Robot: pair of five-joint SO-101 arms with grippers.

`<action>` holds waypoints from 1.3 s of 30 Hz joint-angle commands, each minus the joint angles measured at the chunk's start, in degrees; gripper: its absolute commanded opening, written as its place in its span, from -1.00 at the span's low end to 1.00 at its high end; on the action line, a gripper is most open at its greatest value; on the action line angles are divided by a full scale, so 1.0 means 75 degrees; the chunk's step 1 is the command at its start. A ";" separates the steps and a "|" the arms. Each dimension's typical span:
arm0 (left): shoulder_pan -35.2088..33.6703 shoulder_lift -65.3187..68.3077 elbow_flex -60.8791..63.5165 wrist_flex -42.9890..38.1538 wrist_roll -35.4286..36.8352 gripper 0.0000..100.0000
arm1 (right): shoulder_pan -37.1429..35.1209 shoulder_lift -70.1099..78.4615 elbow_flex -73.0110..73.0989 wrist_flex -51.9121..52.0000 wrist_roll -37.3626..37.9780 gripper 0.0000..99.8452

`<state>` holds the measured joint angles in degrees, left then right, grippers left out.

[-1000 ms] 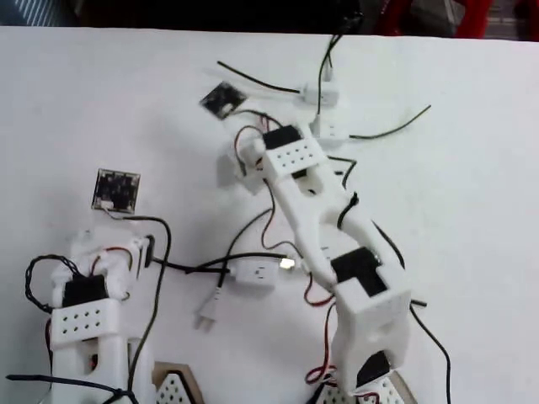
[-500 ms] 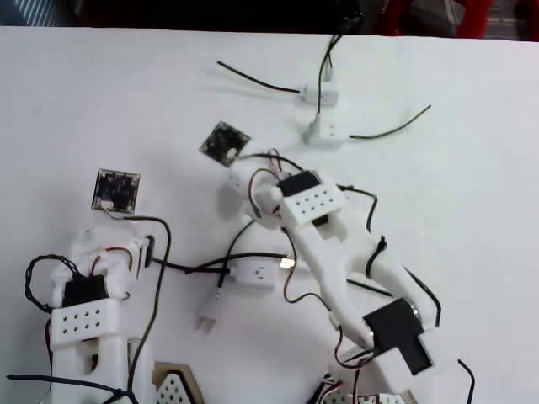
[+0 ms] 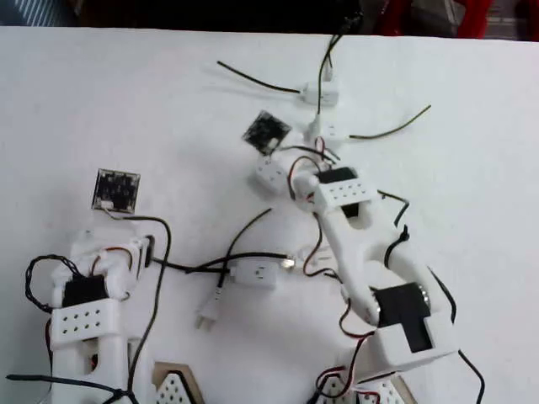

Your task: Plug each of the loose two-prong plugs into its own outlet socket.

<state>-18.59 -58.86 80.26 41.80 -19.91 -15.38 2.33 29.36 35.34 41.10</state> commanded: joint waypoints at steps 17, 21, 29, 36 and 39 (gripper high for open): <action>-0.0709 -0.0158 -0.0059 -0.0504 0.0000 -0.55 | -0.1834 -0.1002 -0.0692 0.2983 -0.5990 -0.74; -0.0803 -0.0158 -0.0070 -0.0504 0.0000 -0.55 | -0.2198 -0.0580 -0.0727 0.2925 -0.6881 -0.74; -0.0779 -0.0158 -0.0059 -0.0504 0.0000 -0.55 | -0.2397 0.0510 -0.0738 0.2081 -0.7514 -0.73; -0.0768 -0.0158 -0.0047 -0.0504 0.0000 -0.55 | -0.2725 0.0662 -0.0762 0.1916 -0.7818 -0.57; -0.0768 -0.0158 -0.0047 -0.0504 0.0000 -0.55 | -0.2925 0.0662 -0.0762 0.1670 -0.7830 -0.59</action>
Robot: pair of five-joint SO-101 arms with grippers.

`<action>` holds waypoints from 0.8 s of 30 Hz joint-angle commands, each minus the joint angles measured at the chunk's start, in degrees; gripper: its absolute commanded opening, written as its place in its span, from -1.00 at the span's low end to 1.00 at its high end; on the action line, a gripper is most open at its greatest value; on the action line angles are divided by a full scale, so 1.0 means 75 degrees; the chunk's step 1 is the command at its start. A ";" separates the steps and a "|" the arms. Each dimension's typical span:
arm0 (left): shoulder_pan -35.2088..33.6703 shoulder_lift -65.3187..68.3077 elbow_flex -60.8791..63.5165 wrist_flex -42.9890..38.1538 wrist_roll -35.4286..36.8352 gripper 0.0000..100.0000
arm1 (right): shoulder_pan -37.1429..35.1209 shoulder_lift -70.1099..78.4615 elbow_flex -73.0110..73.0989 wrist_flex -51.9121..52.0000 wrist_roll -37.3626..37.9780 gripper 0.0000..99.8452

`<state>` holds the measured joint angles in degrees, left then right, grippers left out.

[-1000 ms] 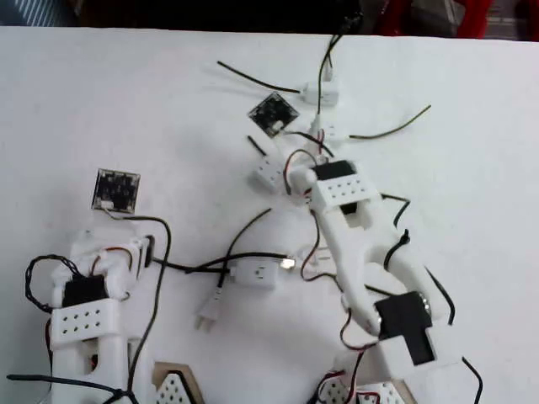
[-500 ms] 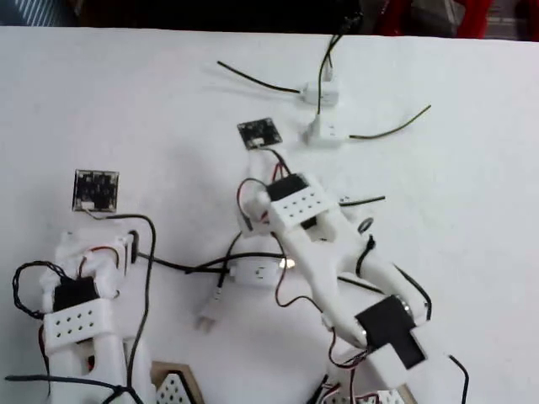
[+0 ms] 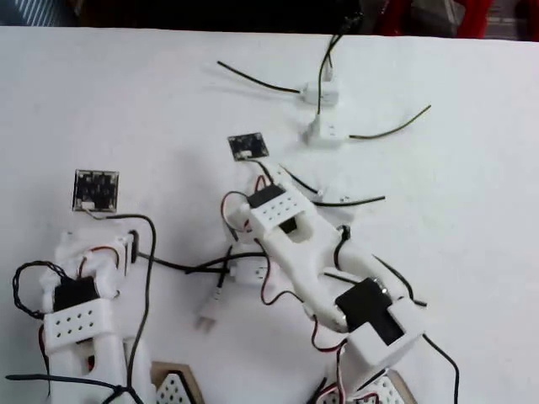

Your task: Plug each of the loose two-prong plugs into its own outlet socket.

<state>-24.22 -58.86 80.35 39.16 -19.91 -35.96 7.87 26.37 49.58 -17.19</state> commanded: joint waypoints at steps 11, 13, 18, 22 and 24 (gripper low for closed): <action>-0.0018 -0.0158 -0.0059 -0.0152 0.0000 -0.55 | -0.0240 0.0686 -0.0328 -0.0756 -0.0059 -0.63; -0.0018 -0.0158 -0.0059 -0.0152 0.0000 -0.55 | -0.0240 0.0920 -0.0340 -0.0756 -0.0059 -0.66; -0.0018 -0.0158 -0.0047 -0.0152 -0.0012 -0.55 | -0.0229 0.0850 -0.0445 -0.0756 0.0000 -0.98; -0.0018 -0.0158 -0.0047 -0.0152 -0.0012 -0.55 | -0.0205 0.0100 -0.0469 -0.0451 0.0012 -0.97; -0.0018 -0.0158 -0.0047 -0.0152 -0.0023 -0.55 | -0.0193 -0.0486 -0.0469 -0.0182 0.0012 -0.96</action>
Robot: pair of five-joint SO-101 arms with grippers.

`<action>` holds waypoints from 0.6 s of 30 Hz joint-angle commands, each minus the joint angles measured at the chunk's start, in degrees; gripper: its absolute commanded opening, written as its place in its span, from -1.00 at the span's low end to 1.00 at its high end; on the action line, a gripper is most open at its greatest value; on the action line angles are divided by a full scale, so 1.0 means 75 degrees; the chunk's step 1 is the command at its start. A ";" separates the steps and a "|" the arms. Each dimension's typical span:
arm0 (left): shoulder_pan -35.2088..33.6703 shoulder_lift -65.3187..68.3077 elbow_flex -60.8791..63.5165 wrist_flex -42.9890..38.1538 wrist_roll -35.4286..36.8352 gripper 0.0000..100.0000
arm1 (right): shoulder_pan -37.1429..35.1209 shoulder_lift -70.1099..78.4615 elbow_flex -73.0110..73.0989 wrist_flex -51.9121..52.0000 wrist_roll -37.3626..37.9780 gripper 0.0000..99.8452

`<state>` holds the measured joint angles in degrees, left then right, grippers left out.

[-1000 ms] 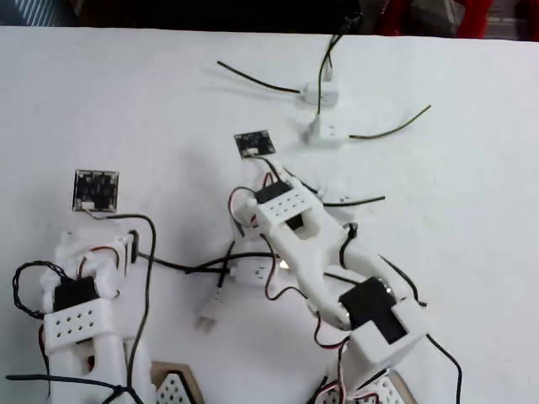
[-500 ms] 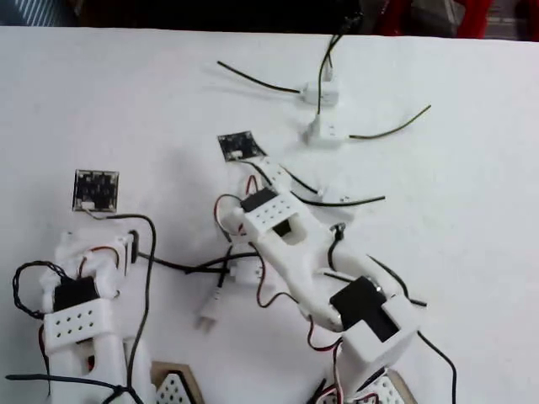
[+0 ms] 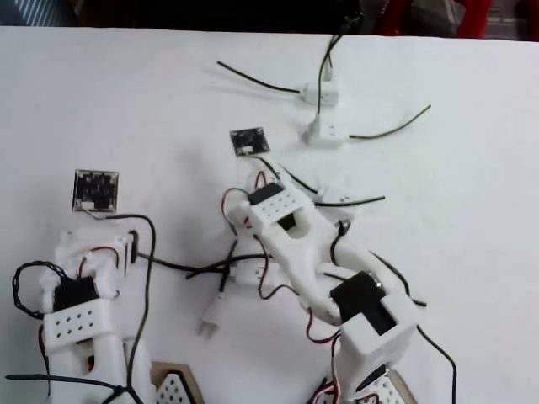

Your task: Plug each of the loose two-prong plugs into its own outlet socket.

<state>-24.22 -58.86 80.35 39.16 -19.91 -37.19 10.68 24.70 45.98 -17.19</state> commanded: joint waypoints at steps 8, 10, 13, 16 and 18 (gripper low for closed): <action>-0.0018 -0.0158 -0.0047 -0.0152 -0.0023 -0.55 | 0.0393 -0.3475 -0.0234 0.0908 0.0563 -0.97; -0.0018 -0.0158 -0.0047 -0.0152 -0.0023 -0.55 | 0.0568 -0.4062 -0.0246 0.0920 0.0563 -0.97; -0.0006 -0.0158 -0.0047 -0.0152 -0.0023 -0.55 | 0.0768 -0.4917 -0.0199 0.0932 0.0563 -0.97; -0.0006 -0.0158 -0.0047 -0.0152 -0.0023 -0.55 | 0.0779 -0.5538 -0.0199 0.1178 0.0586 -0.97; -0.0006 -0.0158 -0.0047 -0.0164 -0.0012 -0.55 | 0.0627 -0.5679 -0.0141 0.1483 0.0703 -0.97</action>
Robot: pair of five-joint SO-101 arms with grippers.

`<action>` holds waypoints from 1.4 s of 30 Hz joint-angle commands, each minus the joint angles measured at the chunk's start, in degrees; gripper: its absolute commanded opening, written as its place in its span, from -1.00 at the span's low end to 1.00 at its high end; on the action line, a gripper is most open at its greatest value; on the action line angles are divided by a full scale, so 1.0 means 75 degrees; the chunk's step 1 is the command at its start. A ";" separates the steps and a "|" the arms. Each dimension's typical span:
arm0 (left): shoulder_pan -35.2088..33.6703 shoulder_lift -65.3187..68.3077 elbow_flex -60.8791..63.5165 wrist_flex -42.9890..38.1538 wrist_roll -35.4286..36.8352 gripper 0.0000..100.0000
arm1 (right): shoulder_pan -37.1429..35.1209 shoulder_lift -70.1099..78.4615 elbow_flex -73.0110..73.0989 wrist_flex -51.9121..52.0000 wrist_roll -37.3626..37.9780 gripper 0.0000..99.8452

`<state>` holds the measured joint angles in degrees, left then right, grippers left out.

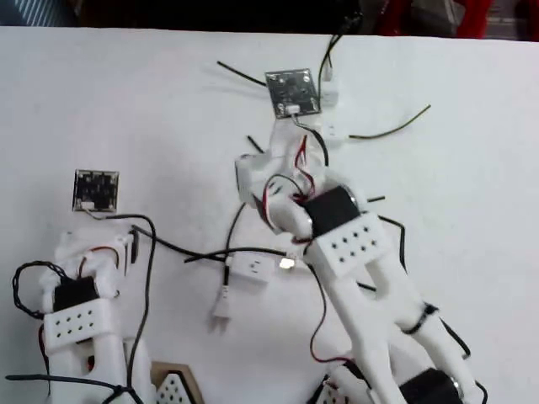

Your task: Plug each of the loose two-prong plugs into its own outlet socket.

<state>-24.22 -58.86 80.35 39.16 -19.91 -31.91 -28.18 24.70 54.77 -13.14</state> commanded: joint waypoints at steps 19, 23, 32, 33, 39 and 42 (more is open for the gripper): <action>-0.0053 -0.0158 -0.0082 -0.0199 0.0000 -0.55 | -0.2842 0.1952 0.1594 0.0334 -0.0903 -0.75; -0.0053 -0.0158 -0.0082 -0.0199 0.0000 -0.55 | -0.3018 0.2690 0.1594 -0.0006 -0.1043 -0.75; -0.0053 -0.0158 -0.0070 -0.0199 0.0000 -0.55 | -0.3382 0.3968 0.1606 -0.0264 -0.1313 -0.75; -0.0053 -0.0158 -0.0070 -0.0199 0.0000 -0.55 | -0.3370 0.4085 0.1594 -0.0264 -0.1313 -0.75; -0.0053 -0.0158 -0.0059 -0.0199 0.0000 -0.55 | -0.3370 0.4085 0.1582 -0.0252 -0.1055 -0.99; -0.0053 -0.0158 -0.0059 -0.0199 0.0000 -0.55 | -0.3323 0.3347 0.1641 -0.0111 -0.0586 -0.97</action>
<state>-24.22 -58.86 80.35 38.99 -19.91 -56.44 1.45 37.10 53.80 -20.26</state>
